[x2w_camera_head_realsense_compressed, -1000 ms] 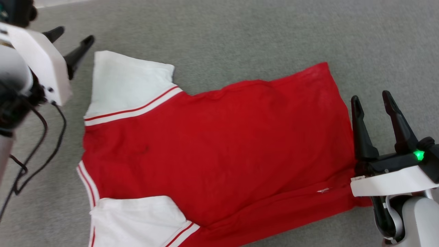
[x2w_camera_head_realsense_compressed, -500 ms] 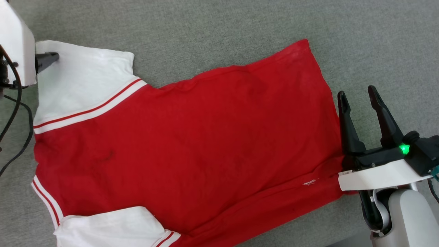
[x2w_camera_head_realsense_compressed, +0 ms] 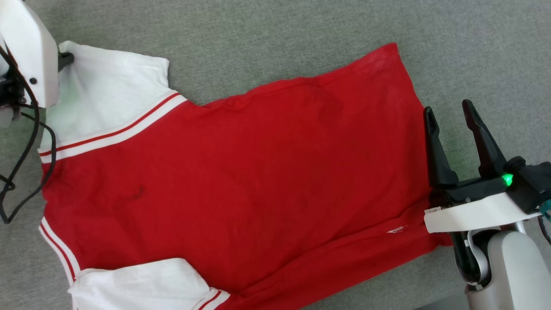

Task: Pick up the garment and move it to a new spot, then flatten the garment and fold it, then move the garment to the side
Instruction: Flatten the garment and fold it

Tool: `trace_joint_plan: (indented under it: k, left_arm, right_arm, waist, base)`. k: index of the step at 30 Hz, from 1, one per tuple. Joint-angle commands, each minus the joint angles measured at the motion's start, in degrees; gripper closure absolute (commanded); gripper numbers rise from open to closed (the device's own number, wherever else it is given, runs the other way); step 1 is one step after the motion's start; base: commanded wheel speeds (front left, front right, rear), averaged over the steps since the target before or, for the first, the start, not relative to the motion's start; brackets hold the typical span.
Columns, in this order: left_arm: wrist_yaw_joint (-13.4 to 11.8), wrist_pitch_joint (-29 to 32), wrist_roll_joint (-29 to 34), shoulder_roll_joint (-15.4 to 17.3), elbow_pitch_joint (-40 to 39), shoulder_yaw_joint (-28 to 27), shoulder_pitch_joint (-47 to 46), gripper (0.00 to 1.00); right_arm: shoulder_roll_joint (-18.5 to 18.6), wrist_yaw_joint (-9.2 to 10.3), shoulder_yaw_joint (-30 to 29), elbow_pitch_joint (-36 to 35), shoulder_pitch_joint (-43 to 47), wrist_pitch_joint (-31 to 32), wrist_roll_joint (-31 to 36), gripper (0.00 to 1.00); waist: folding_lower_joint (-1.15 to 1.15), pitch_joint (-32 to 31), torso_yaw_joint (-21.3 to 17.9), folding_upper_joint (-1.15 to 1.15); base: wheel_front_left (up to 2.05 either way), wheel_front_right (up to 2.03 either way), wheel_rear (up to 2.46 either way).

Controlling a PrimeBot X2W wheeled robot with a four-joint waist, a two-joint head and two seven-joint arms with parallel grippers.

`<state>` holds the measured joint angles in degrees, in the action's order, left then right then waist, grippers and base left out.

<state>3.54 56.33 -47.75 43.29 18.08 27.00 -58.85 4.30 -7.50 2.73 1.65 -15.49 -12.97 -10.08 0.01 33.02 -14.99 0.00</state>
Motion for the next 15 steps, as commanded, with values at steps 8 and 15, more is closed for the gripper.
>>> trace_joint_plan:
  k: [8,15]
  left_arm:
    - [2.2,-7.5,-1.0,-1.4,-0.6,-0.7,3.3,1.0]
    - [3.7,-16.1,-2.0,-1.6,-5.7,0.5,6.4,1.0]
  right_arm:
    - [2.7,0.02,-0.4,-1.1,-0.7,2.5,1.3,0.0]
    - [9.4,0.03,1.5,-2.7,-2.0,12.3,-1.3,0.0]
  waist:
    - [-0.01,-4.4,3.5,0.0]
    - [-0.01,-9.0,7.2,0.0]
  base:
    - [0.0,0.0,0.0]
    - [0.0,0.0,0.0]
